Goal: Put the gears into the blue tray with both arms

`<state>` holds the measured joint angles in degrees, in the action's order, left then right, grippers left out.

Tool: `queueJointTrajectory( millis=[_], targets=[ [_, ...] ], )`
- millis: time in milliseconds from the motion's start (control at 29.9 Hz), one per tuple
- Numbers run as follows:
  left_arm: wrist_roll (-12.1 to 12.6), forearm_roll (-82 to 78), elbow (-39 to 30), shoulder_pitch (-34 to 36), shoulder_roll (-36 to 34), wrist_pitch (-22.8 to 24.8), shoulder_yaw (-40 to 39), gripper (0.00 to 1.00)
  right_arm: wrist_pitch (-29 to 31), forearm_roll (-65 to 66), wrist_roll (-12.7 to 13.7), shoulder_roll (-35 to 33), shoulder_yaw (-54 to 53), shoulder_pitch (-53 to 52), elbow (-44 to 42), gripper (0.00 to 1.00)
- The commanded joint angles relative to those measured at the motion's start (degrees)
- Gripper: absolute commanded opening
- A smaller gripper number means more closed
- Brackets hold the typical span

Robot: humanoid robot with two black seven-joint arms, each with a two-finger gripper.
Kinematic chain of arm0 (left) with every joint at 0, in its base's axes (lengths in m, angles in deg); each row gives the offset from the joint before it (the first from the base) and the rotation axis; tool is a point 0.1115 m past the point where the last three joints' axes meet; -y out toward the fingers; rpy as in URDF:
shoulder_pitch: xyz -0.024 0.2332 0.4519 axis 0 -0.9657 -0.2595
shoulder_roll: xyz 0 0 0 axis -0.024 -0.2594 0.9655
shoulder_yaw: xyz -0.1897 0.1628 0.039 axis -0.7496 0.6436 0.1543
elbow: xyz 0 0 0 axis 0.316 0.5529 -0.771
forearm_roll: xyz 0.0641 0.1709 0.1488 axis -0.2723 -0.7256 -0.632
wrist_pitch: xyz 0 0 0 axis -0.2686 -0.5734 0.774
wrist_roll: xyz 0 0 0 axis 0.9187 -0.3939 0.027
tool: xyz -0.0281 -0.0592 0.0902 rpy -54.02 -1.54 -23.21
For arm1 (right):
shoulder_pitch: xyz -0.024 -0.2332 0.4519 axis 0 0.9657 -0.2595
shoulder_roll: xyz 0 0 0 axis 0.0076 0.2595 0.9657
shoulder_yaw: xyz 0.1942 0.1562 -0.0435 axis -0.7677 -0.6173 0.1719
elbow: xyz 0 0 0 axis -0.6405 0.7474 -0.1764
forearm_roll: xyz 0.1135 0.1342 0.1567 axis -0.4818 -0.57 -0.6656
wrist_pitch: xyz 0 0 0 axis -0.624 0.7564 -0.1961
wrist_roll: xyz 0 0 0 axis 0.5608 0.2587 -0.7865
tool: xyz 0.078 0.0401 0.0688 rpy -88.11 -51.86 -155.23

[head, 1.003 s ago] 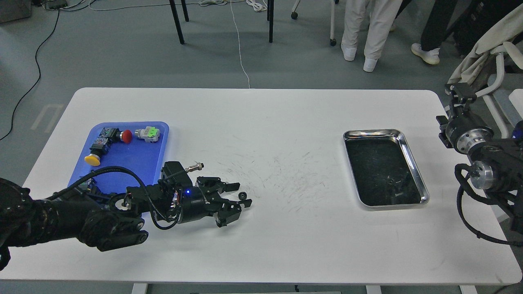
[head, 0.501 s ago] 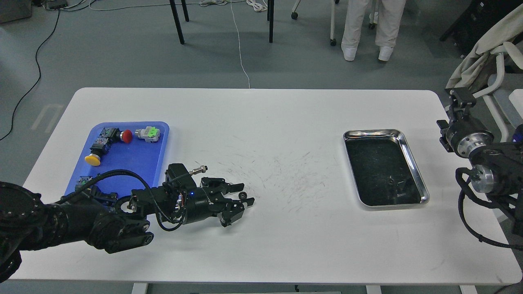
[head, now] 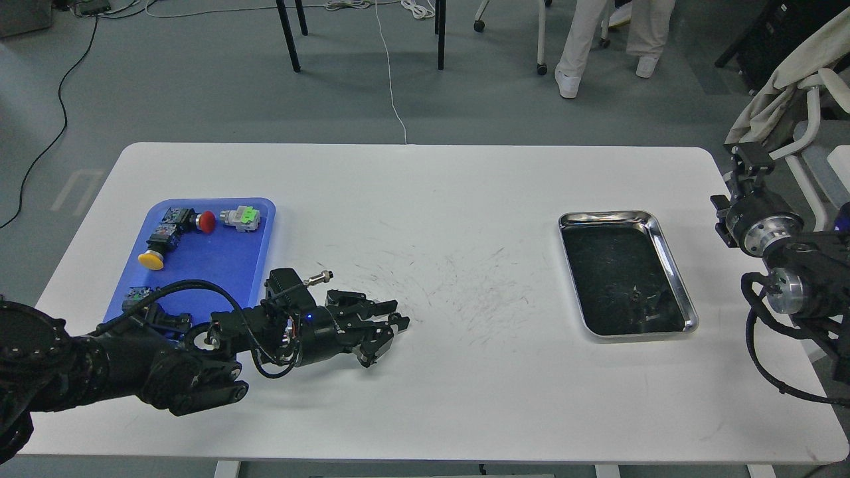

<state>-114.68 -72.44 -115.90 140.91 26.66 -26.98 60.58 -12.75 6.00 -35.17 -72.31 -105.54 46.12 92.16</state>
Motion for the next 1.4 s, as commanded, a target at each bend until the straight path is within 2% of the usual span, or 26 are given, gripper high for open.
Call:
queueJointTrajectory(
  millis=[0, 602, 1070, 1237, 1370],
  targets=[
    [-0.04, 0.09, 0.27, 0.01, 0.09, 0.05, 0.06, 0.31, -0.01, 0.0, 0.0, -0.06, 0.0, 0.02, 0.0, 0.96],
    [-0.04, 2.02, -0.78, 0.62, -4.39, 0.05, -3.63, 0.16, 0.08, 0.09, 0.0, 0.38, 0.09, 0.37, -1.41, 0.96],
    [-0.04, 4.57, 0.36, 6.07, -13.79, 0.05, -5.31, 0.15, 0.16, 0.09, -0.09, 0.65, 0.88, 0.37, -2.11, 0.96],
    [-0.04, 4.66, 0.71, 6.25, -20.12, 0.05, -5.92, 0.15, 0.16, 0.09, -0.09, 0.65, 0.88, 0.37, -2.11, 0.96],
    [-0.04, 4.57, 2.29, 5.2, -21.44, 0.05, -5.66, 0.15, 0.16, 0.09, -0.09, 0.65, 0.88, 0.29, -2.11, 0.96]
  ],
)
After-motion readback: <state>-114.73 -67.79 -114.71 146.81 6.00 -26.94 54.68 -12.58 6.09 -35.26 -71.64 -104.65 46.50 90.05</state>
